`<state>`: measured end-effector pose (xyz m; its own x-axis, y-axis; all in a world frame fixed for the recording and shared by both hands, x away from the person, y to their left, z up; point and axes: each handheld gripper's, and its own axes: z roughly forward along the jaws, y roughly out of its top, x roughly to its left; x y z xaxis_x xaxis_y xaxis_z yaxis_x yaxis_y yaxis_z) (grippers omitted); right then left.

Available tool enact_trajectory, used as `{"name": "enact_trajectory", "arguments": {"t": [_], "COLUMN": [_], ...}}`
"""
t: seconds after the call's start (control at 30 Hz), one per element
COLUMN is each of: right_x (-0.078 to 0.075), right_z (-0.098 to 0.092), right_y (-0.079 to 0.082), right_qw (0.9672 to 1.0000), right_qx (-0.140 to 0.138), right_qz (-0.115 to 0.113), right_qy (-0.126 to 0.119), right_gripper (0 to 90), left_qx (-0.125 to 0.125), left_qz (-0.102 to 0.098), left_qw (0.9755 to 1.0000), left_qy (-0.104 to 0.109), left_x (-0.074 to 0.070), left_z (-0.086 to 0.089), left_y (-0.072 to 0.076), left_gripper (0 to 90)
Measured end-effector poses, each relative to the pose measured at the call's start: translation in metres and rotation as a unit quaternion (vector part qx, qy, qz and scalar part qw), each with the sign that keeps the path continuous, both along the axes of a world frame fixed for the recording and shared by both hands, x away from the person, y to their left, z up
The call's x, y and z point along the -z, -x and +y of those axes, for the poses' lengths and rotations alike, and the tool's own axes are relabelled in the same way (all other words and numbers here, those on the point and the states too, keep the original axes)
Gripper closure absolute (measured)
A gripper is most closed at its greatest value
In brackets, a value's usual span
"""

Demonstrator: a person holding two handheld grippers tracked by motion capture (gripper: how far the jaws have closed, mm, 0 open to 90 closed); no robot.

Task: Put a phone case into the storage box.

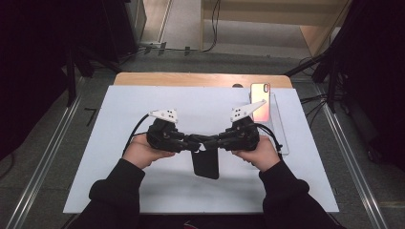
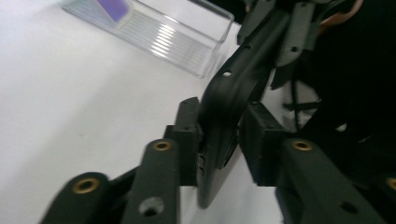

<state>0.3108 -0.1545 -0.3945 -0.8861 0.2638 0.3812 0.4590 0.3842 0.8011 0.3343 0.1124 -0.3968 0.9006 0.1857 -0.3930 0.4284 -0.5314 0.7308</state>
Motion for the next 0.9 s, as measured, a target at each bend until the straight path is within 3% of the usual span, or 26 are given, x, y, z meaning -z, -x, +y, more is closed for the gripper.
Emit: {"name": "enact_trajectory", "arguments": {"t": [0.2,0.27,0.33,0.47,0.57,0.7,0.73,0.8,0.9], "right_x": [0.002,0.000,-0.001,-0.002,-0.001,0.005,0.006,0.007,0.008], "right_z": [-0.001,-0.002,-0.002,-0.003,-0.005,-0.005,-0.005,-0.002,0.001], "right_y": [-0.003,-0.002,-0.001,-0.003,-0.004,-0.005,-0.005,-0.004,-0.004], "right_qw": [0.9997,0.9997,0.9994,0.9973,0.9955,0.9952,0.9959,0.9972,0.9959], "right_qx": [0.012,0.021,0.032,0.071,0.093,0.096,0.090,0.073,0.090], "right_qz": [0.019,0.007,-0.003,0.002,0.000,-0.005,-0.006,0.000,-0.010], "right_qy": [-0.008,-0.011,-0.015,-0.017,-0.018,-0.018,-0.013,-0.014,-0.010], "right_gripper": [71.1,66.4,50.0,32.2,27.5,24.2,21.5,3.0,0.0], "left_qx": [0.006,0.000,-0.013,-0.044,-0.079,-0.106,-0.111,-0.125,-0.147], "left_qz": [-0.002,0.001,0.001,0.006,0.000,0.000,-0.005,-0.009,-0.008], "left_qw": [1.0000,1.0000,0.9999,0.9989,0.9967,0.9940,0.9933,0.9913,0.9879], "left_qy": [0.004,0.005,-0.006,-0.013,-0.018,-0.026,-0.032,-0.040,-0.047], "left_x": [-0.001,-0.003,-0.004,-0.007,-0.010,-0.013,-0.014,-0.017,-0.020], "left_z": [0.001,0.002,0.004,0.011,0.016,0.019,0.019,0.020,0.024], "left_y": [0.001,0.002,0.001,0.000,-0.002,-0.001,0.000,0.001,0.003], "left_gripper": [77.1,77.2,77.3,77.2,77.0,76.9,76.9,76.9,76.8]}}
